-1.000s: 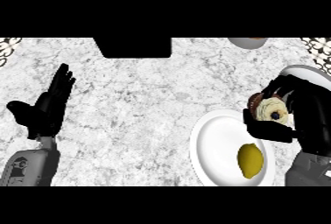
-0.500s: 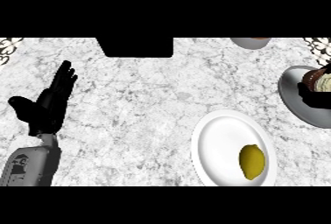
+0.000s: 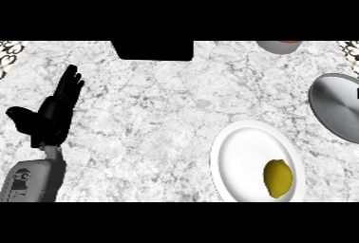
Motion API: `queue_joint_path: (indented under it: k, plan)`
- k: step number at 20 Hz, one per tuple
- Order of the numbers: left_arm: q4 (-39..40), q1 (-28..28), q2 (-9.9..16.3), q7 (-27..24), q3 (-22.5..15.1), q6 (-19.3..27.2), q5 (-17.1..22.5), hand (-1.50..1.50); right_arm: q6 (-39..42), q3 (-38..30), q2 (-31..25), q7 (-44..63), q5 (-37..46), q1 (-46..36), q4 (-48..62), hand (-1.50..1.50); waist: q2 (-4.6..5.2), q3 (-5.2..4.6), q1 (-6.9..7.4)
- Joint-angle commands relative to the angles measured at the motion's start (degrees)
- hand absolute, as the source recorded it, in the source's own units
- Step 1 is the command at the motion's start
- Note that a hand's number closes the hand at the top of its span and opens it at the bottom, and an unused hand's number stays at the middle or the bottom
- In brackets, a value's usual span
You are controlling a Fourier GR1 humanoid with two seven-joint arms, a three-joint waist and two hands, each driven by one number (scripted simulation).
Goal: Pick the cupcake from the plate and place it in the pan
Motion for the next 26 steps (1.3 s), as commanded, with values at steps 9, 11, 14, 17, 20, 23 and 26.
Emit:
queue_joint_path:
  k: [9, 11, 14, 17, 20, 23, 26]
  plan:
    - [0.35, -0.91, -1.11, -0.28, -2.25, -0.08, -1.56, 0.0, -7.05, -8.09, -9.12, -14.17, -4.93, -10.49, 35.0, 1.5, 0.62, 0.21, 1.69]
    - [1.44, -3.25, -1.09, 0.9, -0.99, 0.14, -0.33, 0.0, -0.22, -7.14, -9.2, -11.75, -4.68, -10.91, 38.58, -1.5, 0.85, 0.21, 1.72]
    - [-0.07, -1.12, -0.91, 0.27, -1.25, -0.15, -0.51, 0.0, 5.51, -8.89, -9.07, -15.42, -7.51, -10.53, 42.39, -1.5, 0.75, 0.31, 2.08]
    - [0.87, -1.74, -1.99, 0.05, -1.5, 1.31, -1.35, 0.0, 6.57, -9.93, -11.48, -20.55, -8.45, -9.91, 44.64, -1.5, 0.69, 0.27, 1.22]
    - [0.69, -2.53, -2.44, 0.82, -2.22, 1.43, -1.67, 0.0, 1.1, -11.22, -8.3, -23.29, -9.65, -10.47, 45.18, -1.5, 0.69, 0.29, 1.3]
    - [2.56, -5.59, -0.54, 2.22, -0.03, 0.18, 0.0, 0.0, 1.36, -14.01, -8.92, -27.93, -12.88, -11.19, 44.64, -1.5, 0.66, 0.28, 0.54]
    - [2.08, -1.19, -2.09, -0.07, -1.07, 1.82, -1.7, 0.0, 3.26, -19.66, -10.49, -32.75, -19.09, -9.51, 44.12, -1.5, -0.02, 0.16, -0.51]
